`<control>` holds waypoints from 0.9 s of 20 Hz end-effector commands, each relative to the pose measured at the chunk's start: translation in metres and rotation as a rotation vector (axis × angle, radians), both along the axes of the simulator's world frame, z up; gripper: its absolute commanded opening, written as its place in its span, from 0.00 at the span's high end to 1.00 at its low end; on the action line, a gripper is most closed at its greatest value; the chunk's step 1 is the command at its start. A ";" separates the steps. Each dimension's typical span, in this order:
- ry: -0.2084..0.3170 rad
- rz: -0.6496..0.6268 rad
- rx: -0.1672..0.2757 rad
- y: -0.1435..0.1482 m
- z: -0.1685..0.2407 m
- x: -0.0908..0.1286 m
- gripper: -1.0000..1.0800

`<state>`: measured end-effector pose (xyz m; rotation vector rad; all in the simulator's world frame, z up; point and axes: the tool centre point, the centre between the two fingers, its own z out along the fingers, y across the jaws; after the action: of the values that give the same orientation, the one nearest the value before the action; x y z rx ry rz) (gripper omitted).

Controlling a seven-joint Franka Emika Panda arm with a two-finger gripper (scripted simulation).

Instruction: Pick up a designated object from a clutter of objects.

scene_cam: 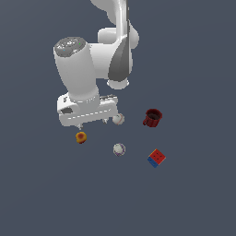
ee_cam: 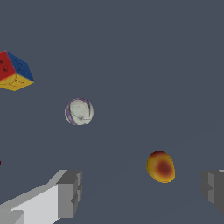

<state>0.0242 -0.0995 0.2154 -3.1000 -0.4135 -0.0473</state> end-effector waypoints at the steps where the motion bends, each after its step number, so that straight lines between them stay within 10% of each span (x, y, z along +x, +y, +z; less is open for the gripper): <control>1: 0.002 0.039 -0.002 -0.014 -0.016 -0.002 0.04; 18: 0.020 0.264 -0.018 -0.093 -0.111 -0.031 0.04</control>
<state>-0.0043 -0.1878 0.1100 -3.0357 -0.7960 -0.0108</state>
